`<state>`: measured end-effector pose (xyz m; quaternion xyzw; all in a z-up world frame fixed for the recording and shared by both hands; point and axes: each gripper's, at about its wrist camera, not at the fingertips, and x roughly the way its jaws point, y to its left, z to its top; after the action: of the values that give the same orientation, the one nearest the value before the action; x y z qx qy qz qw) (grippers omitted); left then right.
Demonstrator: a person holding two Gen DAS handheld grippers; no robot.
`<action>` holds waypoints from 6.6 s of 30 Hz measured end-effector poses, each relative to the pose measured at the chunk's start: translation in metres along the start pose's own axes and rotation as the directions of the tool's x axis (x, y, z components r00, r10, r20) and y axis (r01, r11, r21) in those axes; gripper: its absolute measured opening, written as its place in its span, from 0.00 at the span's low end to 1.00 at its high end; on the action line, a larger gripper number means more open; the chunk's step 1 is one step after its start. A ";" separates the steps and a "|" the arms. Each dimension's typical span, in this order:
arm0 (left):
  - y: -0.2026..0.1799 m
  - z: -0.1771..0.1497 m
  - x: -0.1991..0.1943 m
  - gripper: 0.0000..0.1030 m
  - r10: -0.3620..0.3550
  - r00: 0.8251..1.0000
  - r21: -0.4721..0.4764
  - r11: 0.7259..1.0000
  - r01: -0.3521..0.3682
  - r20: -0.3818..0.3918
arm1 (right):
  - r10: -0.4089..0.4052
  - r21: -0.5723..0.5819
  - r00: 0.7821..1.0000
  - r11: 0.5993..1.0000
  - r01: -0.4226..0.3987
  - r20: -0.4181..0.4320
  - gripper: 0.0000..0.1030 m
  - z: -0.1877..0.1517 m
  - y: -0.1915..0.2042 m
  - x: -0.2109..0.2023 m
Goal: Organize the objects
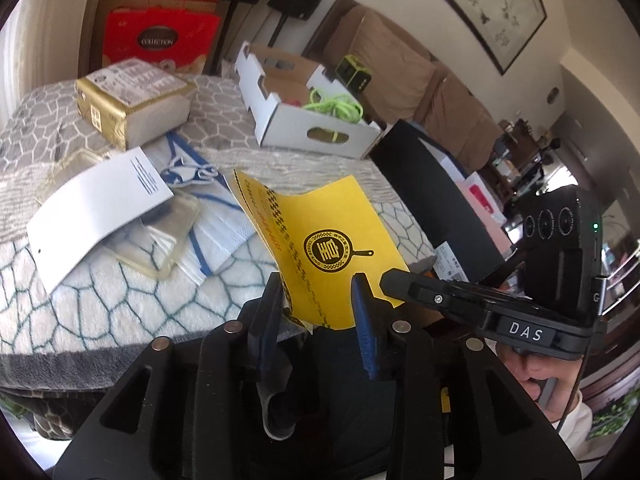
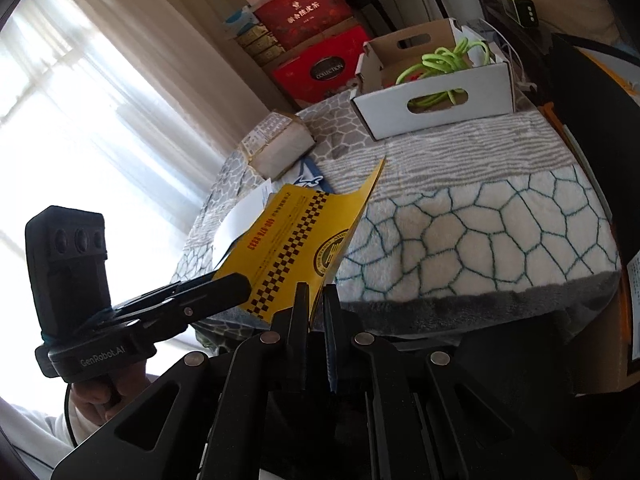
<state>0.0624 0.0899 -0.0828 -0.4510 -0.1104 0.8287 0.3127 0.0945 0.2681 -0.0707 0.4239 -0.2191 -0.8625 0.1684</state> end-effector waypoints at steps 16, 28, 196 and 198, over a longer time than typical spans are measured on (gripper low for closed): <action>0.026 -0.010 0.006 0.30 -0.083 0.993 -0.116 0.991 0.073 -0.082 | -0.064 0.183 0.998 0.981 0.059 0.022 0.06 -0.015 -0.052 -0.009; -0.018 -0.058 0.068 0.30 -0.185 0.964 -0.161 0.975 0.156 -0.190 | -0.063 0.347 0.998 0.937 0.051 0.023 0.06 -0.041 -0.095 -0.020; -0.003 0.020 0.029 0.05 -0.155 0.961 -0.164 0.967 0.195 0.231 | 0.297 0.418 0.891 0.801 -0.428 0.344 0.02 -0.001 -0.062 0.002; -0.008 0.022 0.026 0.05 -0.148 0.960 -0.136 0.974 0.183 0.237 | 0.281 0.395 0.895 0.822 -0.411 0.347 0.02 0.003 -0.058 -0.002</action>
<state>0.0374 0.1144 -0.0837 -0.3662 -0.2474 0.8341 0.3301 0.0874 0.3190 -0.0977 0.2810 -0.5112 -0.7904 0.1871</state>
